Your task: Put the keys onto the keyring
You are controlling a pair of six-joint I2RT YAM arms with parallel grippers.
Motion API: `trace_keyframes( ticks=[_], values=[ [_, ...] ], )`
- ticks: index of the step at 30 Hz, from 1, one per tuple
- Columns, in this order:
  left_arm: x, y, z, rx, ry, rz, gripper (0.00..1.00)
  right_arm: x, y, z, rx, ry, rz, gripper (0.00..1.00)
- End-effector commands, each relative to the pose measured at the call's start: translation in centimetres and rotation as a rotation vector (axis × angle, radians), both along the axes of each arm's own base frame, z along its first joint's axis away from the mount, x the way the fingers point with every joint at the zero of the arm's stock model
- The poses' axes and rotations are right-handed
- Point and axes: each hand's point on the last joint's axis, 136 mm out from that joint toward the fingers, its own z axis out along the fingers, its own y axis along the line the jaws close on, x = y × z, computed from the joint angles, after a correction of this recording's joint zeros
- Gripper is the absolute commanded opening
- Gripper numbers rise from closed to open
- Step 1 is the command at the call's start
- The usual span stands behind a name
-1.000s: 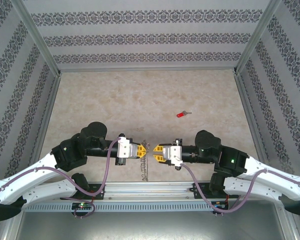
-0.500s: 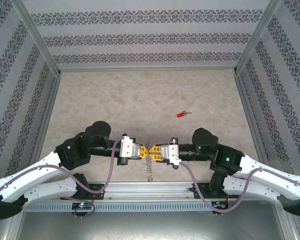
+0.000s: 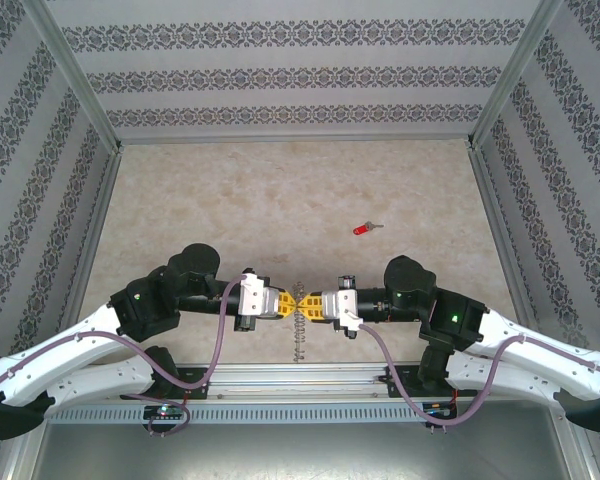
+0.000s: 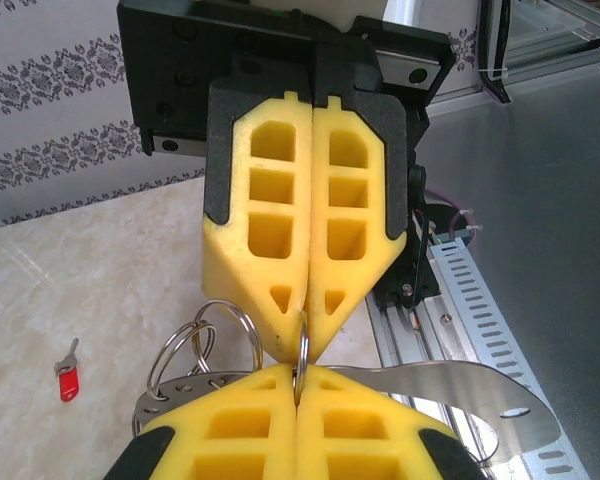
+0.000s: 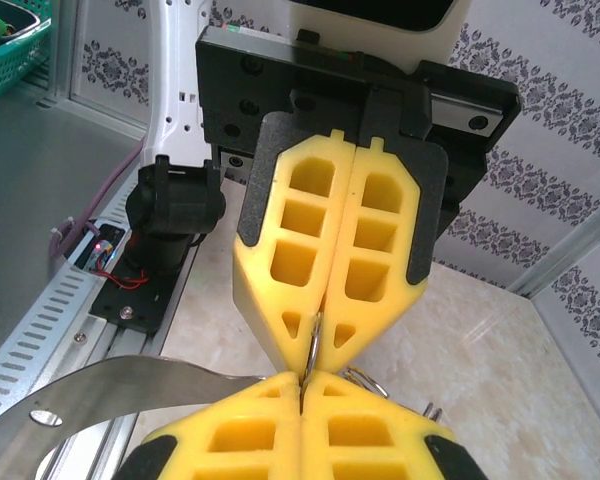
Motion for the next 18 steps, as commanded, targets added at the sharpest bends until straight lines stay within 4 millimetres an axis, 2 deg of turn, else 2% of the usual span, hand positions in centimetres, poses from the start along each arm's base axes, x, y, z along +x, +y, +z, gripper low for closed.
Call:
trace_keyframes(
  ticks=[1,10,14,18],
  values=[
    [-0.74,0.0,2.0,-0.076,-0.029,-0.026,0.0,-0.17,-0.54,0.01,0.011,0.005,0.004,0.0],
    [-0.69,-0.02,1.94,-0.076,-0.029,-0.024,0.0,-0.64,-0.79,0.47,0.028,0.014,0.025,0.0],
    [-0.72,-0.02,2.0,-0.078,-0.029,-0.025,0.0,-0.28,-1.05,0.59,0.038,0.01,0.002,0.0],
    [-0.75,-0.02,1.96,-0.078,-0.028,-0.027,0.0,0.22,-1.29,0.45,0.037,0.007,-0.029,0.05]
  ],
)
